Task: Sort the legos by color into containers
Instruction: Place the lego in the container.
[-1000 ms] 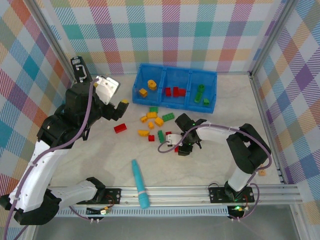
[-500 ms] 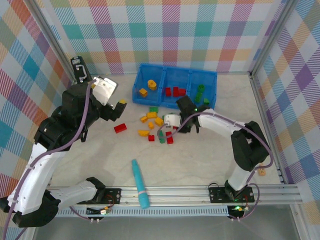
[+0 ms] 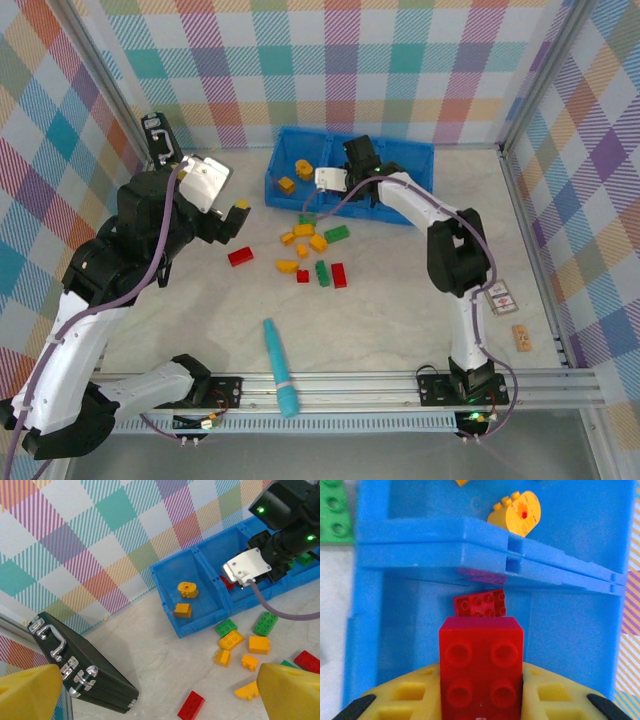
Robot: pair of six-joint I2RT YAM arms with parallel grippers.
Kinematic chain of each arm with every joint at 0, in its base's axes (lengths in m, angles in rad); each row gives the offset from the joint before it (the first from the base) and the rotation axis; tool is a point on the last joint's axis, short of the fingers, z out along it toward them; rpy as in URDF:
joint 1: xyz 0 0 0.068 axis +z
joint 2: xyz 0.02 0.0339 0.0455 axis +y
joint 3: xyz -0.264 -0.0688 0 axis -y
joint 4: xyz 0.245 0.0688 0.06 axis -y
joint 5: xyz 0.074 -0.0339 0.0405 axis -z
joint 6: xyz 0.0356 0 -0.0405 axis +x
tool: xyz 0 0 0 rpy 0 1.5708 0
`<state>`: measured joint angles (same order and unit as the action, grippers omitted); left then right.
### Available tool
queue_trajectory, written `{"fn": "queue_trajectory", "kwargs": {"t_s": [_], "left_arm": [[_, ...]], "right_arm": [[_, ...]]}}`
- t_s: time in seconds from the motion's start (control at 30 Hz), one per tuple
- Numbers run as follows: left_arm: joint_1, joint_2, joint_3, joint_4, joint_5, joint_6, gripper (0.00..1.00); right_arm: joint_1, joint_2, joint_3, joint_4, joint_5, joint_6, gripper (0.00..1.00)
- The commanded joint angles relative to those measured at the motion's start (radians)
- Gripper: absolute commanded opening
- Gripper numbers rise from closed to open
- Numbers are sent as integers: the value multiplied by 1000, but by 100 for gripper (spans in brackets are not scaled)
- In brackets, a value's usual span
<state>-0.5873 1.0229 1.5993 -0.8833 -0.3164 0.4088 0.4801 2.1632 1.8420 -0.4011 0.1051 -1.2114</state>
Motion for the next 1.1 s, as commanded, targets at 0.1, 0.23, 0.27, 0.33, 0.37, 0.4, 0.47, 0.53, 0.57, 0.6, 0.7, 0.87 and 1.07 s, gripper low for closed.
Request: {"fn": "queue_trajectory", "kwargs": {"t_s": [0.1, 0.23, 0.27, 0.33, 0.37, 0.4, 0.47, 0.53, 0.57, 0.6, 0.7, 0.87, 1.07], "left_arm": [[-9, -7, 19, 11, -24, 12, 100], [-9, 1, 24, 10, -27, 14, 100], [-9, 2, 20, 13, -28, 17, 100], [-9, 7, 17, 14, -31, 20, 100], [-9, 8, 17, 12, -31, 19, 100], [-9, 10, 19, 11, -31, 19, 100], [-9, 14, 28, 5, -32, 17, 100], [-9, 19, 35, 6, -32, 13, 100], [-9, 24, 41, 3, -32, 12, 100], [-9, 29, 48, 1, -32, 12, 100], [-9, 38, 62, -7, -28, 12, 100], [-9, 47, 76, -17, -28, 10, 100], [-9, 50, 68, -8, -16, 10, 100]], "right_arm": [[-35, 140, 203, -37, -23, -52, 27], [-45, 199, 255, -57, -14, -78, 32], [-48, 205, 256, -52, -13, -80, 32], [-57, 216, 257, -47, -18, -71, 33], [-59, 220, 256, -48, -20, -71, 34], [-61, 225, 255, -50, -21, -71, 36], [-66, 232, 259, -64, -27, -79, 40], [-68, 234, 259, -66, -35, -75, 42], [-69, 234, 258, -65, -37, -74, 44], [-69, 234, 259, -60, -38, -74, 46], [-69, 232, 264, -56, -44, -70, 52], [-66, 210, 280, -66, -73, -54, 54], [-40, 114, 213, -62, -68, -7, 56]]}}
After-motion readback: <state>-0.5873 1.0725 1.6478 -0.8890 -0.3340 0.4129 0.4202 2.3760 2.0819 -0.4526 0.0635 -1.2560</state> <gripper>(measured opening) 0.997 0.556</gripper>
